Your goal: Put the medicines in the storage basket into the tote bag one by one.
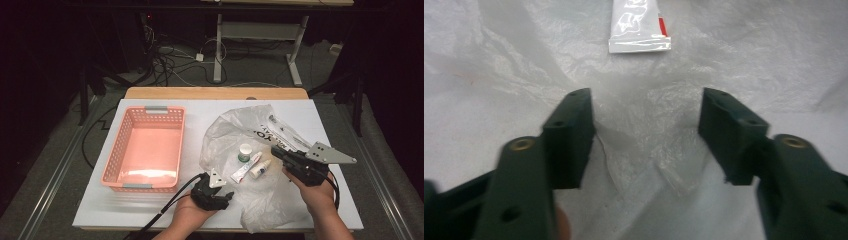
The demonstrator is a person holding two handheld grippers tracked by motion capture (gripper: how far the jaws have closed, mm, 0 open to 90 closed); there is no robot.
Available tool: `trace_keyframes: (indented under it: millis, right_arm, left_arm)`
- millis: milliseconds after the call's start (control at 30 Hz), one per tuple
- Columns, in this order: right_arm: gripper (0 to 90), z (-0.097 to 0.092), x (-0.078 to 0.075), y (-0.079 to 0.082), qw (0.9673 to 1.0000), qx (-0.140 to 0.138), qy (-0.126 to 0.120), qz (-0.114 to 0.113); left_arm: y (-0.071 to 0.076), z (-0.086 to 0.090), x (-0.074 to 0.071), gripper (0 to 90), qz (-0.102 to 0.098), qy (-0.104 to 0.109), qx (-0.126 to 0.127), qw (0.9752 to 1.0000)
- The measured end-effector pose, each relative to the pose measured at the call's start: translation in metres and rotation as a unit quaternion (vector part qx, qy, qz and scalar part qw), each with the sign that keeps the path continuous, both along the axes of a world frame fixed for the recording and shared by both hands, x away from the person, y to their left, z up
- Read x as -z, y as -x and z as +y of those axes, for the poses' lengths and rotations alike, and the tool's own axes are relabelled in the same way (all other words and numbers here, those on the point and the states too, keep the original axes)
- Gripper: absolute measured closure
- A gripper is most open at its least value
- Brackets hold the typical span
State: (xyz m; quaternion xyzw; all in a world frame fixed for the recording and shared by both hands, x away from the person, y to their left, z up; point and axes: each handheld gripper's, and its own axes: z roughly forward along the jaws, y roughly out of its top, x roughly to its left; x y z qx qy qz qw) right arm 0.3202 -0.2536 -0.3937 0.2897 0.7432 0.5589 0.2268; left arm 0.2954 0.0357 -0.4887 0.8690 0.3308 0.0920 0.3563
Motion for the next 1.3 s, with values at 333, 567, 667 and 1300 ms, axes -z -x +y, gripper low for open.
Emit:
trace_keyframes:
  millis: [333,567,667,1300]
  right_arm:
    - [90.0,-0.002,0.002,0.004,1.0000,0.007,0.002,0.004]
    - [90.0,0.000,0.004,0.003,0.9999,0.003,-0.001,0.010]
    - [90.0,0.001,0.004,0.004,1.0000,0.000,0.000,0.010]
    - [90.0,0.003,0.000,0.006,1.0000,-0.003,0.000,-0.005]
  left_arm:
    - [0.002,0.000,0.000,80.1,-0.003,0.009,0.011,0.9999]
    - [0.002,0.002,0.001,88.2,0.000,0.018,0.019,0.9997]
    - [0.003,0.003,0.000,88.3,-0.001,0.024,0.016,0.9996]
    - [0.009,0.019,-0.007,88.4,-0.050,0.097,-0.016,0.9939]
